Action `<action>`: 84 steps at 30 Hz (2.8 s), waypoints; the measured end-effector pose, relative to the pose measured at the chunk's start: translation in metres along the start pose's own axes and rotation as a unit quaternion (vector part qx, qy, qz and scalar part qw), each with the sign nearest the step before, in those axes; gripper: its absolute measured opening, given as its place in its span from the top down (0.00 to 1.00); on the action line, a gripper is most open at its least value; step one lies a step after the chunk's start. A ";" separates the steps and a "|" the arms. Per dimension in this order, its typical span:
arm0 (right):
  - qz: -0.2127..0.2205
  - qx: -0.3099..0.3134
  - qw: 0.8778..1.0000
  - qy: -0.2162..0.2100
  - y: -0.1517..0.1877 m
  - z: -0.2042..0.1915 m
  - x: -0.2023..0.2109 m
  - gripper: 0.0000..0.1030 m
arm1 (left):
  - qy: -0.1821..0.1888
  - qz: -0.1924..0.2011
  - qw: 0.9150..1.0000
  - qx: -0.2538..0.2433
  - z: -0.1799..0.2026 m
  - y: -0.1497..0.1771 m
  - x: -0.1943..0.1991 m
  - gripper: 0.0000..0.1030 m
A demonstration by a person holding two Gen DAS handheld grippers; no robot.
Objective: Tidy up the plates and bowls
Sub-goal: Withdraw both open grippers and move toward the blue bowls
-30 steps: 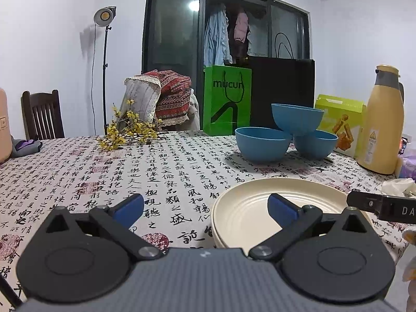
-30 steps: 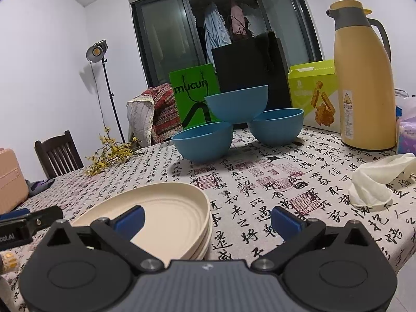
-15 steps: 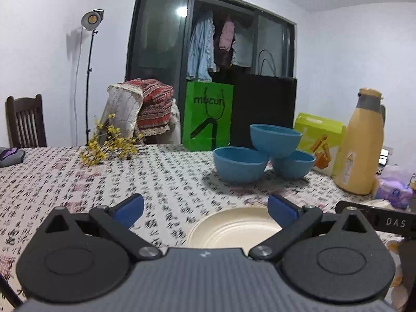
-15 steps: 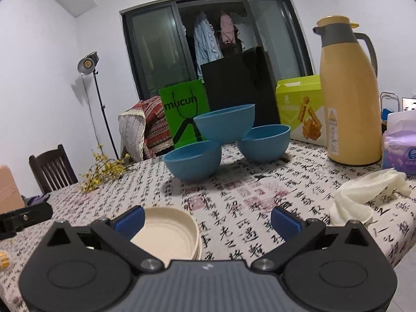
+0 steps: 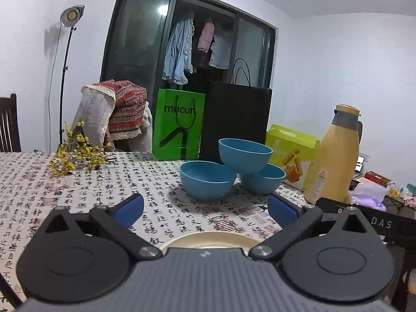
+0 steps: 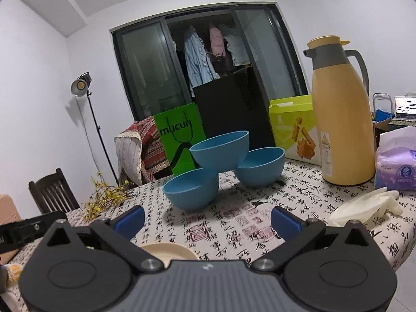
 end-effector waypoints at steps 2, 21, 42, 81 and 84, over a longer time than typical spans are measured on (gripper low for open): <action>-0.004 -0.004 1.000 0.003 -0.006 0.001 -0.002 0.00 | 0.003 -0.004 1.000 0.006 0.002 -0.005 -0.004 0.00; -0.082 -0.019 0.996 -0.008 -0.084 0.050 -0.098 0.00 | 0.013 -0.079 0.996 0.045 0.042 -0.060 -0.107 0.00; -0.152 0.003 0.988 0.017 -0.142 0.058 -0.125 0.00 | -0.054 -0.152 0.985 0.059 0.054 -0.108 -0.130 0.00; -0.248 0.010 0.969 -0.021 -0.180 0.098 -0.256 0.03 | -0.128 -0.182 0.967 0.122 0.063 -0.120 -0.252 0.00; -0.250 0.009 0.968 -0.025 -0.182 0.098 -0.268 0.05 | -0.129 -0.185 0.966 0.126 0.062 -0.121 -0.264 0.00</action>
Point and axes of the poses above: each gripper's, at about its wrist camera, not at the fingertips, and x roughly against the way its jaws point, z to its right, y to its underside, the point moved 2 cm from there along -x, roughly the way its jaws point, and after that the axes turned 6 degrees about -x, right-handed, at the moved point
